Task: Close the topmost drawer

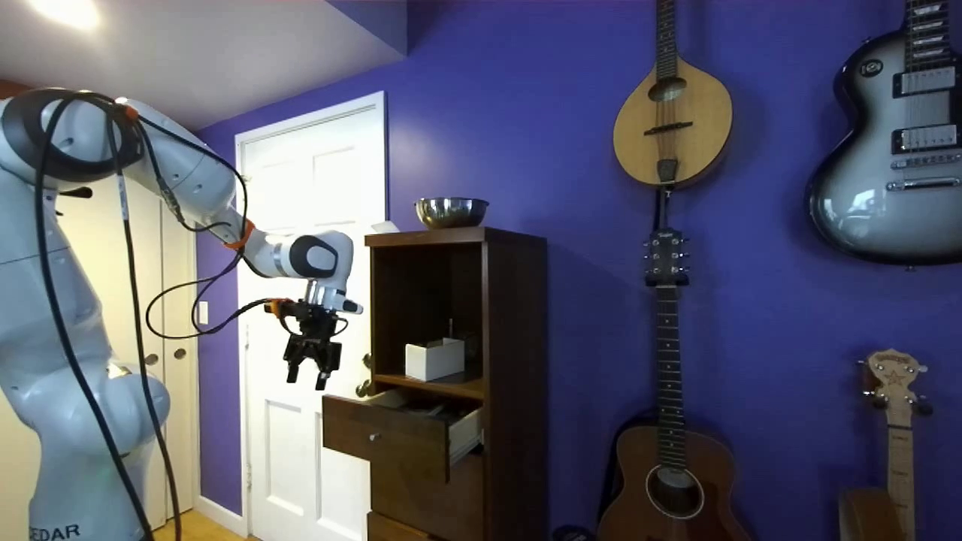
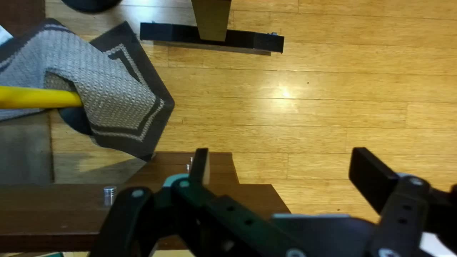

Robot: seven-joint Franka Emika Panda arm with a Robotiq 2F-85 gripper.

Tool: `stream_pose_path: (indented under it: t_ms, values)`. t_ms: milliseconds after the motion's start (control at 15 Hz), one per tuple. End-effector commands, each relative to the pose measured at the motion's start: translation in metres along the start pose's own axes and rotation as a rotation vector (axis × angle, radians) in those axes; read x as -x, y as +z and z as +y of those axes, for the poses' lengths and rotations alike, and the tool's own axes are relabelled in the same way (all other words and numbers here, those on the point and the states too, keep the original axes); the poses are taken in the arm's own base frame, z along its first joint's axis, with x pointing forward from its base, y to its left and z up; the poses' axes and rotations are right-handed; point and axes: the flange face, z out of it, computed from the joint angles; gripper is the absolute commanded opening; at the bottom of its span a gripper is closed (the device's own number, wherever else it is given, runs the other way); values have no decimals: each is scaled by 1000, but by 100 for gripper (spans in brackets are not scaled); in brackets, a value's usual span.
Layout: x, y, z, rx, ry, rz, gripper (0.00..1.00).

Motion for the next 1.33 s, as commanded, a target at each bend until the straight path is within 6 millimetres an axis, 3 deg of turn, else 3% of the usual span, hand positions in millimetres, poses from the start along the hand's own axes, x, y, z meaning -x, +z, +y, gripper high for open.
stream_pose_path:
  t_ms: [0,200,400,467,667,933,1267]
  values:
    - [12,-3,43,-115,-68,62,100]
    - [17,8,86,-134,97,80,100]
    - [8,23,116,-162,268,141,100]
    - [9,14,108,-136,182,107,100]
    - [8,23,119,-144,239,124,100]
    - [-4,21,128,-86,218,264,100]
    - [-6,33,134,-83,156,207,100]
